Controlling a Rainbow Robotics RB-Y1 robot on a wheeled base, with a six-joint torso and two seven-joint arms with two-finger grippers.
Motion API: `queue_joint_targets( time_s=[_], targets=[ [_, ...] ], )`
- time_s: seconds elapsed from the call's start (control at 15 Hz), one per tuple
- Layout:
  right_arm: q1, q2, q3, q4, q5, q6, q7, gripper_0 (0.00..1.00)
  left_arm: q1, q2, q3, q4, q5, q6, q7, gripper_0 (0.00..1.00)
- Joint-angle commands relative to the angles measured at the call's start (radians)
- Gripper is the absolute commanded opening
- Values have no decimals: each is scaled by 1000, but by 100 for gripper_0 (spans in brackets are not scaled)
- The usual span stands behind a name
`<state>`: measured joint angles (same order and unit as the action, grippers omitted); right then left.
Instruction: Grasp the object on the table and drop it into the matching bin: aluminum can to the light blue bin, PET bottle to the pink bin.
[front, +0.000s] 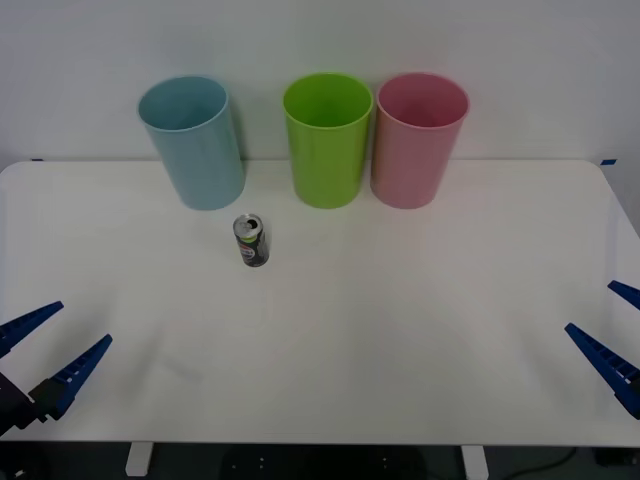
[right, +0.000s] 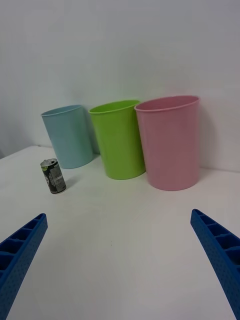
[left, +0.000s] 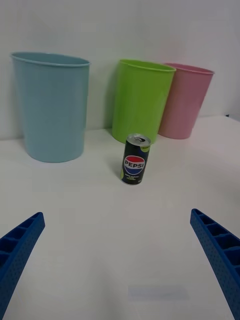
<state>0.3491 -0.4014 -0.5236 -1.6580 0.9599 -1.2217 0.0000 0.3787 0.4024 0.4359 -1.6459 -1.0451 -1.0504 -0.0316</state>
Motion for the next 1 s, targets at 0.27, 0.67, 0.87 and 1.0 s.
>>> queue_joint_targets(
  time_s=[0.27,0.67,0.87,1.0],
  targets=[
    [0,0,0,0,0,0,0,100,-75,-122,-22,5,-153,12,-28,100],
    [0,0,0,0,0,0,0,100,-133,-224,-40,8,-283,44,-63,100],
    [0,0,0,0,0,0,0,100,-182,-227,-85,60,-283,105,-63,100],
    [0,0,0,0,0,0,0,100,-251,-226,-91,149,-283,105,-71,100]
  ],
)
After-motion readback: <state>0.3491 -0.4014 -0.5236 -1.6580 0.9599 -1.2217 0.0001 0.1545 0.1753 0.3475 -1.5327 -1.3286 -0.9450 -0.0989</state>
